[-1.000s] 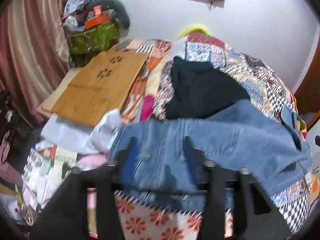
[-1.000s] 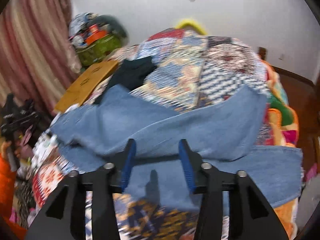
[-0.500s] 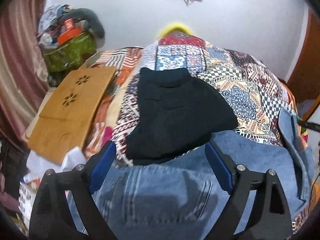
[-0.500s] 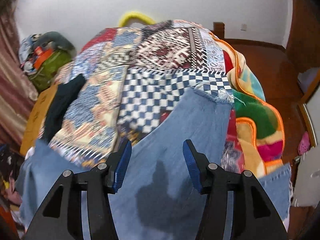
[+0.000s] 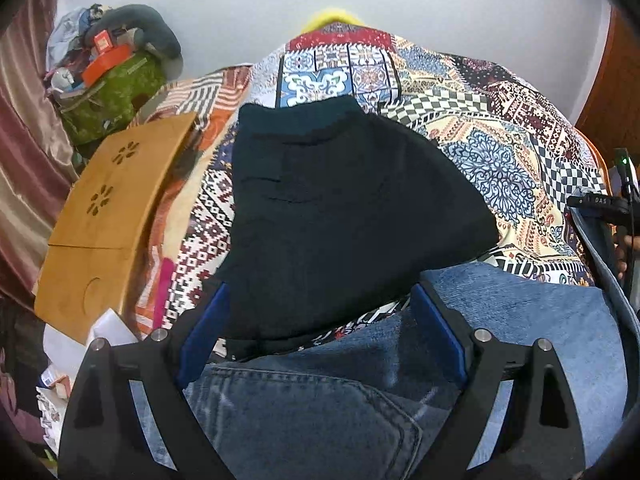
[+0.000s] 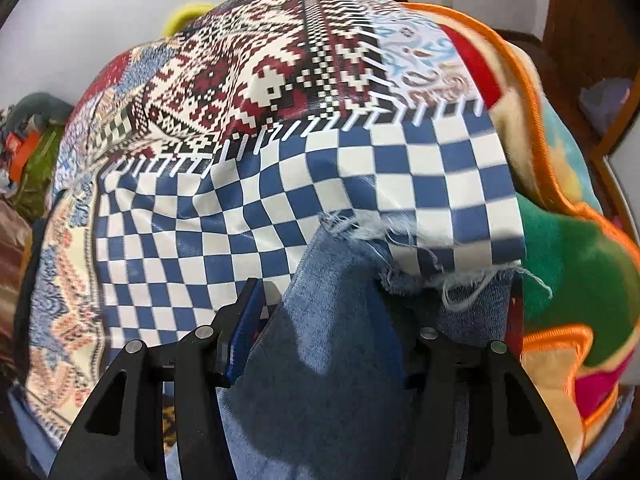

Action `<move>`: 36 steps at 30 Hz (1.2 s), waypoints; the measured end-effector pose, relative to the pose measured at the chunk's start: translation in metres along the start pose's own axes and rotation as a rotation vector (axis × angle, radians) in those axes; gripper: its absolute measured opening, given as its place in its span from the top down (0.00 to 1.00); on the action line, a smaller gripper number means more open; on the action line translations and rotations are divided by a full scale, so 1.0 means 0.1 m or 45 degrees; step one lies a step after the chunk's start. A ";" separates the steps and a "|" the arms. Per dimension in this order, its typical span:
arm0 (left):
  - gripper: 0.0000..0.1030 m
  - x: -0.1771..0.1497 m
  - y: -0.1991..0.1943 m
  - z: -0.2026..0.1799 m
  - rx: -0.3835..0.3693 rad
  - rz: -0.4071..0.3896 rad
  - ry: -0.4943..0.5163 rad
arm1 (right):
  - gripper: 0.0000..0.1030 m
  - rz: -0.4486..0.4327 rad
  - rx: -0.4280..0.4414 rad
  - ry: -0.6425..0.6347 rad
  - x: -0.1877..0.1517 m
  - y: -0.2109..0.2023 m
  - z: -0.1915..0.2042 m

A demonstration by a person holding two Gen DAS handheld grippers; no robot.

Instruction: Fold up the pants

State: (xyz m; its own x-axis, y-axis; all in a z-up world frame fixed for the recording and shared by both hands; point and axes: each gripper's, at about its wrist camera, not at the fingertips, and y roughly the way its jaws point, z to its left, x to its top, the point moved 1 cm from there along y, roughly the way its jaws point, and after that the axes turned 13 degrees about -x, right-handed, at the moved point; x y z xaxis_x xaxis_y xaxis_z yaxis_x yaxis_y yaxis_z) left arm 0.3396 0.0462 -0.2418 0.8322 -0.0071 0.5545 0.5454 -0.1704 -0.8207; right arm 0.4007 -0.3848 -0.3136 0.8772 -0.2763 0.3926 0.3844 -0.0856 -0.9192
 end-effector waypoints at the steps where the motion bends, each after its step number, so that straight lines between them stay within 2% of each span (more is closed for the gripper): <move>1: 0.12 0.00 0.02 0.00 -0.004 0.007 -0.002 | 0.55 -0.025 -0.021 -0.025 -0.03 0.00 0.02; 3: 0.12 -0.02 0.05 -0.03 -0.004 0.015 -0.003 | 0.67 -0.063 -0.083 -0.079 -0.08 0.02 0.04; 5: 0.12 -0.03 0.04 -0.07 0.000 0.019 0.003 | 0.76 -0.074 -0.085 -0.091 -0.12 0.00 -0.02; 6: 0.12 -0.04 0.02 -0.09 -0.005 0.020 0.008 | 0.89 -0.069 -0.075 -0.088 -0.12 -0.01 -0.05; 7: 0.12 -0.05 -0.01 -0.12 -0.014 0.021 0.014 | 0.91 -0.052 -0.054 -0.079 -0.13 -0.03 -0.10; 11: 0.12 -0.09 -0.11 -0.27 -0.041 0.035 0.038 | 0.93 -0.084 -0.004 -0.042 -0.17 -0.28 -0.31; 16: 0.12 -0.16 -0.14 -0.53 -0.056 0.091 0.069 | 0.93 -0.194 0.118 0.007 -0.31 -1.05 -0.70; 19: 0.12 -0.23 -0.16 -0.77 -0.092 0.118 0.097 | 0.93 -0.287 0.139 0.026 -0.35 -1.54 -1.01; 23: 0.12 -0.34 -0.19 -1.13 -0.167 0.160 0.146 | 0.93 -0.377 0.168 0.072 -0.26 -2.00 -1.34; 27: 0.12 -0.46 -0.19 -1.48 -0.248 0.218 0.189 | 0.93 -0.475 0.163 0.082 -0.51 -2.46 -1.73; 30: 0.12 -0.56 -0.21 -1.70 -0.281 0.235 0.220 | 0.93 -0.501 0.178 0.106 -0.72 -2.59 -1.96; 32: 0.12 -0.65 -0.22 -1.82 -0.298 0.245 0.234 | 0.93 -0.483 0.148 0.099 -0.86 -2.50 -1.98; 36: 0.11 -0.84 -0.22 -2.00 -0.295 0.266 0.304 | 0.93 -0.370 0.063 0.077 -1.17 -2.15 -2.09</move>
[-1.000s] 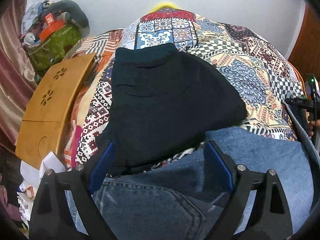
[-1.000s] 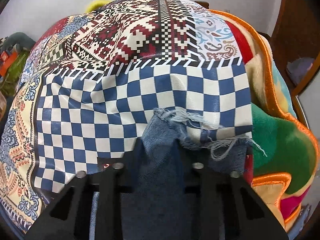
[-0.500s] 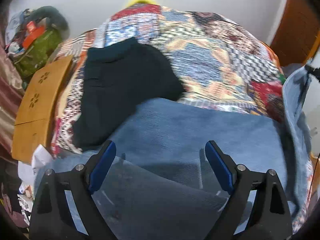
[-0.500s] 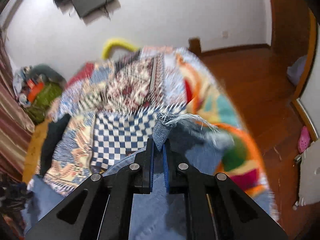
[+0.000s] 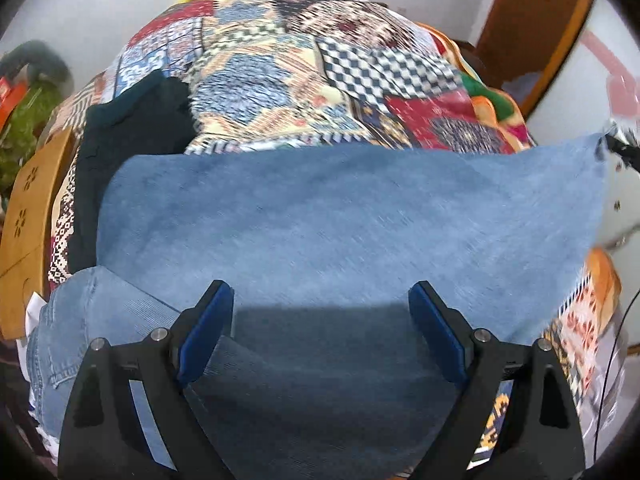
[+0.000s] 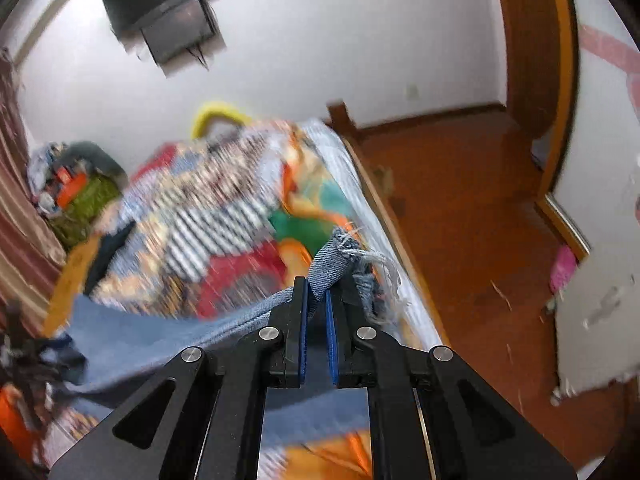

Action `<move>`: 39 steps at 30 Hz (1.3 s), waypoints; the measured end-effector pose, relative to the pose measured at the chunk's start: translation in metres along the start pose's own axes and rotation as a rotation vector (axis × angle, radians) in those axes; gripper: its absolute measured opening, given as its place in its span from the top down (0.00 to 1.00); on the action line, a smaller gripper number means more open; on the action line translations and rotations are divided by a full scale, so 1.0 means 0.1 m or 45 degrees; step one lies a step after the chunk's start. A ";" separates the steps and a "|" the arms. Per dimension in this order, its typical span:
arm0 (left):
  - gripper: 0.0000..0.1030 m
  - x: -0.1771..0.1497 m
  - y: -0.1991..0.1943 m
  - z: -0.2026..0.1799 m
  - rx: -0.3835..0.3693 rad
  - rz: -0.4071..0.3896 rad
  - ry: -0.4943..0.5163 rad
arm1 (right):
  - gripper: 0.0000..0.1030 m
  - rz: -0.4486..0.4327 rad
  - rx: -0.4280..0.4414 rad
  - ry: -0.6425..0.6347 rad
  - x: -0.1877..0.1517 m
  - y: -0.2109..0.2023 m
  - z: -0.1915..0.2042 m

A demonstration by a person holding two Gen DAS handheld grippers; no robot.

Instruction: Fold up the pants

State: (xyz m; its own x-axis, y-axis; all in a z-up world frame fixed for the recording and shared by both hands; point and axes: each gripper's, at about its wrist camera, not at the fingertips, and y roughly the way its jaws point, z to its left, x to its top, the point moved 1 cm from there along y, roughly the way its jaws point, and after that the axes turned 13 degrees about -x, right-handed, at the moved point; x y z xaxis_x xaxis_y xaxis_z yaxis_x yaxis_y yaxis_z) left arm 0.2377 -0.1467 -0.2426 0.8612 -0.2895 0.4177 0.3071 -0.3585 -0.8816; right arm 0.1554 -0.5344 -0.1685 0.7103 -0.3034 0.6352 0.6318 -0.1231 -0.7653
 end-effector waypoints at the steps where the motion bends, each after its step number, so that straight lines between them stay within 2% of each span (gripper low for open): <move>1: 0.11 -0.02 -0.01 -0.04 0.013 -0.011 0.014 | 0.93 0.056 -0.014 0.003 -0.13 0.08 -0.08; 8: 0.12 -0.08 -0.10 -0.06 0.011 -0.059 0.014 | 0.90 0.278 -0.102 0.027 -0.66 0.45 -0.25; 10: 0.12 -0.07 -0.18 -0.02 0.014 -0.097 -0.001 | 0.78 0.308 -0.163 0.019 -0.69 0.43 -0.25; 12: 0.12 -0.06 -0.31 0.05 0.015 -0.147 -0.032 | 0.70 0.289 -0.226 -0.010 -0.63 0.33 -0.22; 15: 0.12 -0.03 -0.58 0.28 0.044 -0.246 -0.092 | 0.61 0.205 -0.220 -0.039 -0.55 0.13 -0.14; 20: 0.12 -0.09 -1.04 0.83 0.143 -0.384 -0.211 | 0.59 0.045 -0.094 -0.142 -0.29 -0.23 0.39; 24: 0.11 -0.28 -1.40 1.40 0.251 -0.445 -0.326 | 0.52 -0.062 0.055 -0.262 -0.18 -0.41 1.07; 26: 0.11 -0.43 -1.55 1.71 0.306 -0.461 -0.390 | 0.52 -0.094 0.147 -0.323 -0.15 -0.45 1.47; 31: 0.09 -0.81 -1.75 2.42 0.432 -0.440 -0.550 | 0.52 -0.087 0.379 -0.472 -0.20 -0.35 2.40; 34: 0.08 -0.99 -1.74 2.76 0.455 -0.400 -0.624 | 0.52 -0.057 0.480 -0.558 -0.27 -0.22 2.89; 39: 0.08 -1.23 -1.50 3.21 0.432 -0.291 -0.704 | 0.52 0.009 0.575 -0.704 -0.38 0.09 3.56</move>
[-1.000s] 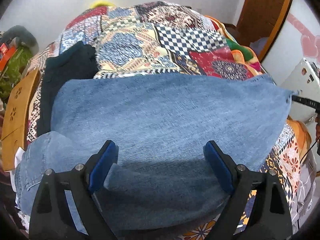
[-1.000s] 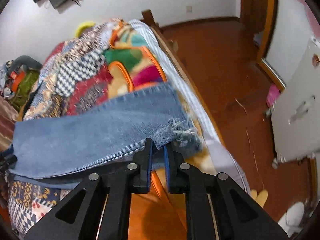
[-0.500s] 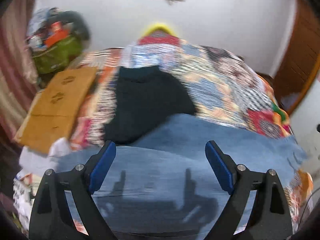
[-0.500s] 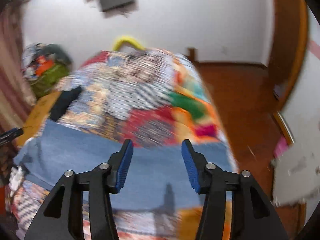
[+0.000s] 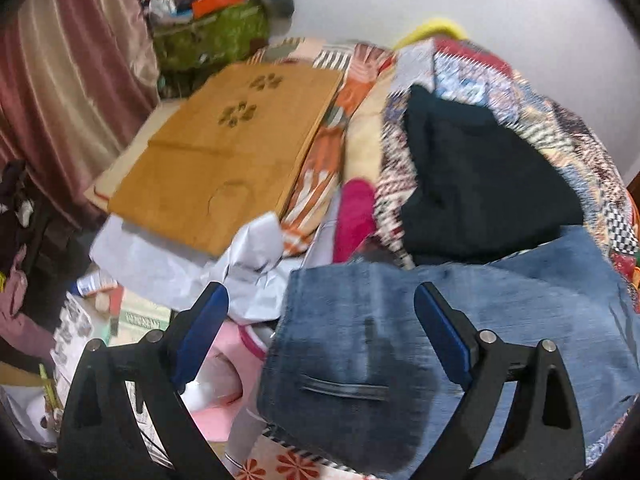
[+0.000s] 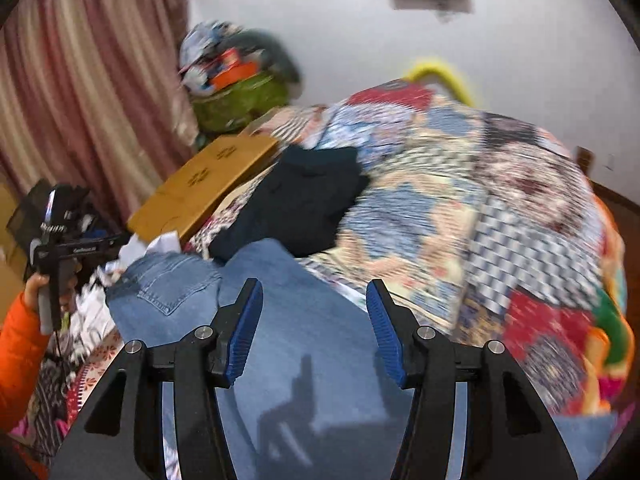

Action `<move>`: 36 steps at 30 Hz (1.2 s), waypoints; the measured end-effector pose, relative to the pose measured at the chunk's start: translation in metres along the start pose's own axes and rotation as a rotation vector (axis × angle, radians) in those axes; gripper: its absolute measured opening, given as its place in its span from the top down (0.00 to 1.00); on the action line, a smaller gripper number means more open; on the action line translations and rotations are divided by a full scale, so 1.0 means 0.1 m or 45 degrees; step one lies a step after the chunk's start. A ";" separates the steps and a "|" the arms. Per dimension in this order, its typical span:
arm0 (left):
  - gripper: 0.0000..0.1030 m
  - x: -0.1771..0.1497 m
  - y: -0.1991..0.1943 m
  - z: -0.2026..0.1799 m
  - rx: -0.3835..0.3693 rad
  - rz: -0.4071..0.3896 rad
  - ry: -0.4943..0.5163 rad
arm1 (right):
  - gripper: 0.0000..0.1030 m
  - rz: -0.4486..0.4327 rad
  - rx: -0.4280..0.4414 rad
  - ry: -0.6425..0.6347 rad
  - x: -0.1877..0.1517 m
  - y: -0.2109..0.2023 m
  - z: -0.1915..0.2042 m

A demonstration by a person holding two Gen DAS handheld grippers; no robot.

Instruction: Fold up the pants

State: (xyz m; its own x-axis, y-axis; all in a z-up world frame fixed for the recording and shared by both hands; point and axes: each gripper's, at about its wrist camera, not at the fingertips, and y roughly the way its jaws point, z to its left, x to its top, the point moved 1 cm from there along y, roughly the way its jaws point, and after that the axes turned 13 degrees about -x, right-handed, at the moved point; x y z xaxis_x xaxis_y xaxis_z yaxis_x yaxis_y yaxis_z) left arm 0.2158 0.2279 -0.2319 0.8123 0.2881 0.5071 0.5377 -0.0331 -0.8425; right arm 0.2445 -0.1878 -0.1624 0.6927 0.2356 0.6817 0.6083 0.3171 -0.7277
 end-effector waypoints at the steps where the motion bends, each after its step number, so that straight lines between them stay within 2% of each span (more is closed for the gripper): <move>1: 0.08 -0.02 0.09 0.07 -0.013 0.027 -0.023 | 0.52 0.029 0.018 -0.024 0.05 0.14 0.08; 5: 0.08 -0.09 0.47 0.25 -0.091 0.114 -0.112 | 0.52 0.102 0.084 -0.076 0.20 0.52 0.27; 8: 0.08 -0.12 0.74 0.36 -0.111 0.195 -0.178 | 0.52 0.157 0.126 -0.089 0.30 0.83 0.38; 10: 0.09 -0.13 0.81 0.38 -0.175 0.211 -0.227 | 0.52 0.198 0.140 -0.104 0.36 1.03 0.45; 12: 0.18 -0.15 0.84 0.38 -0.268 0.229 -0.250 | 0.52 0.249 0.148 -0.111 0.37 1.23 0.51; 14: 0.35 -0.17 0.86 0.35 -0.355 0.244 -0.246 | 0.52 0.299 0.160 -0.107 0.37 1.36 0.55; 15: 0.40 -0.19 0.87 0.32 -0.385 0.253 -0.238 | 0.61 0.327 0.175 -0.102 0.36 1.43 0.56; 16: 0.51 -0.21 0.86 0.29 -0.403 0.256 -0.233 | 0.71 0.363 0.210 -0.102 0.32 1.48 0.59; 17: 0.57 -0.23 0.85 0.25 -0.415 0.253 -0.228 | 0.72 0.372 0.211 -0.106 0.31 1.49 0.60; 19: 0.63 -0.23 0.81 0.16 -0.376 0.237 -0.197 | 0.82 0.332 0.187 -0.127 0.27 1.44 0.64; 21: 0.68 -0.23 0.75 0.05 -0.292 0.212 -0.120 | 0.90 0.300 0.147 -0.133 0.26 1.40 0.66; 22: 0.75 -0.24 0.70 -0.05 -0.226 0.190 -0.055 | 0.93 0.278 0.134 -0.135 0.25 1.38 0.66; 23: 0.79 -0.26 0.65 -0.09 -0.176 0.171 0.000 | 0.93 0.255 0.121 -0.138 0.26 1.35 0.66; 26: 0.82 -0.36 0.49 -0.30 -0.009 0.103 0.175 | 0.96 0.152 0.068 -0.178 0.28 1.19 0.71; 28: 0.84 -0.42 0.40 -0.33 0.042 0.065 0.233 | 0.97 0.117 0.047 -0.222 0.29 1.12 0.76; 30: 0.86 -0.45 0.35 -0.28 0.075 0.057 0.236 | 0.97 0.134 0.030 -0.265 0.31 1.12 0.78; 36: 0.79 -0.53 0.40 -0.15 0.033 0.104 0.192 | 0.96 0.208 0.018 -0.277 0.34 1.22 0.78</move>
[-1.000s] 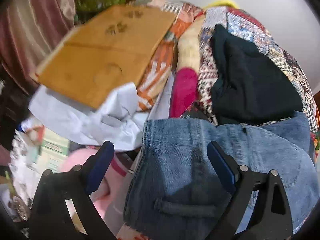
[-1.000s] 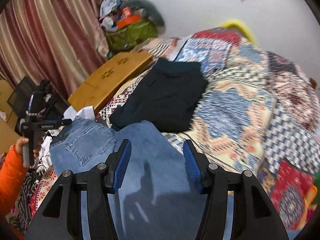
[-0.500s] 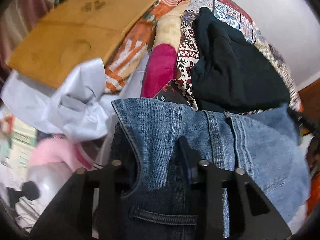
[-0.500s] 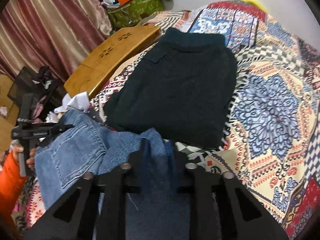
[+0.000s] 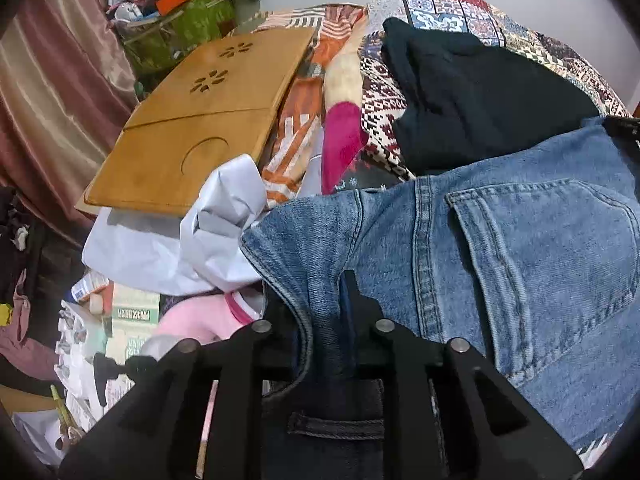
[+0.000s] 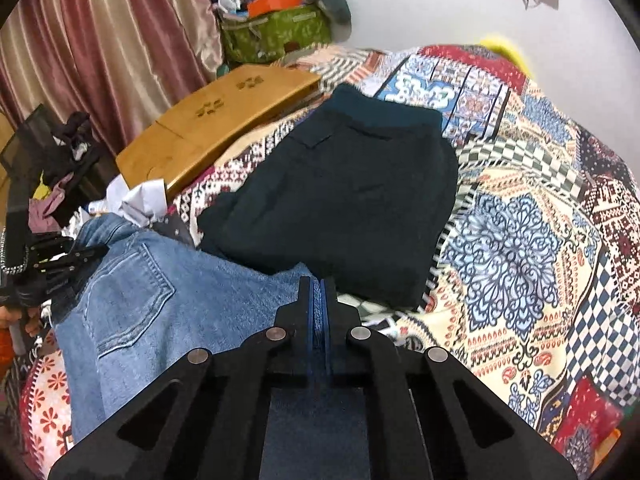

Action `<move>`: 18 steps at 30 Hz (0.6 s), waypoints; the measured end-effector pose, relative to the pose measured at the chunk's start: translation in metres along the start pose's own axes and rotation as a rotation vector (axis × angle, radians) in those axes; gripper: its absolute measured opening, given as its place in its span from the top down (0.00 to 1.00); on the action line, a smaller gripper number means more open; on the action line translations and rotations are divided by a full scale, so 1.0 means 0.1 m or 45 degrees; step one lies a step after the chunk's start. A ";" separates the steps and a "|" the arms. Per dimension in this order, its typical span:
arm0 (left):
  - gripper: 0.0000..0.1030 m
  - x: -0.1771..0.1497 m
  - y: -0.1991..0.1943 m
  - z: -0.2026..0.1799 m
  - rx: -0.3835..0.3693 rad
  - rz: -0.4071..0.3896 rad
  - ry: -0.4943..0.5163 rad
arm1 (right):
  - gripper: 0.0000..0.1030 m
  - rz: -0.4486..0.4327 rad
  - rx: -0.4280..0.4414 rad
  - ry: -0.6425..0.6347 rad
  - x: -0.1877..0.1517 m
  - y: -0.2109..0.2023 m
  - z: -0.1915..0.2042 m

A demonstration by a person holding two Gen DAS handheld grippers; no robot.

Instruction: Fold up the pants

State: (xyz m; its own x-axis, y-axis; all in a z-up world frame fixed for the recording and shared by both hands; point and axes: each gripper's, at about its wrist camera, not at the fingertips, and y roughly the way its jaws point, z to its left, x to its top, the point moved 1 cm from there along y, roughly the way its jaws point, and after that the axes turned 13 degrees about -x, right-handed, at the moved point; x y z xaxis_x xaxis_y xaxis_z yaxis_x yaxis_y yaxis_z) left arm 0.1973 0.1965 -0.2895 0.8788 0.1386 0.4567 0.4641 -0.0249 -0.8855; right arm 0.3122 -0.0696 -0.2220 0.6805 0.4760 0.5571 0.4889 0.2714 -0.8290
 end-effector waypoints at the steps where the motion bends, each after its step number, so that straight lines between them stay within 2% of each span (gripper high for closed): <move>1: 0.75 0.01 -0.05 0.01 -0.012 0.001 -0.018 | 0.94 0.003 -0.009 0.004 -0.01 -0.03 0.01; 3: 0.59 0.02 -0.22 0.06 -0.060 -0.007 -0.076 | 0.92 0.026 0.002 0.010 -0.03 -0.15 0.01; 4: 0.44 0.01 -0.30 0.07 -0.074 -0.027 -0.098 | 0.92 0.030 0.002 0.001 -0.05 -0.25 0.01; 5: 0.33 0.00 -0.42 0.10 -0.087 -0.064 -0.126 | 0.92 0.023 -0.001 -0.008 -0.09 -0.35 -0.01; 8: 0.19 -0.09 -0.73 0.16 -0.118 -0.164 -0.190 | 0.81 -0.026 0.007 0.001 -0.24 -0.72 -0.10; 10: 0.13 -0.19 -0.84 0.16 -0.174 -0.174 -0.215 | 0.70 -0.058 -0.018 0.029 -0.38 -0.92 -0.17; 11: 0.10 -0.23 -0.85 0.15 -0.194 -0.163 -0.217 | 0.68 -0.071 -0.025 0.042 -0.45 -1.01 -0.20; 15: 0.09 -0.46 -0.77 0.08 -0.206 -0.085 -0.242 | 0.66 -0.075 -0.070 0.103 -0.85 -1.25 -0.33; 18: 0.09 -0.61 -0.64 0.07 -0.249 -0.006 -0.322 | 0.56 -0.049 -0.097 0.148 -1.13 -1.27 -0.38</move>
State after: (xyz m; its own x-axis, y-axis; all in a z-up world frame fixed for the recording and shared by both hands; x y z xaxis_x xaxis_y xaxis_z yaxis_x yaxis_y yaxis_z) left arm 0.1132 0.1967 -0.2614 0.8325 0.3802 0.4029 0.5020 -0.2103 -0.8389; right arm 0.1937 -0.1894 -0.1776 0.7172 0.3650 0.5937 0.5528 0.2208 -0.8035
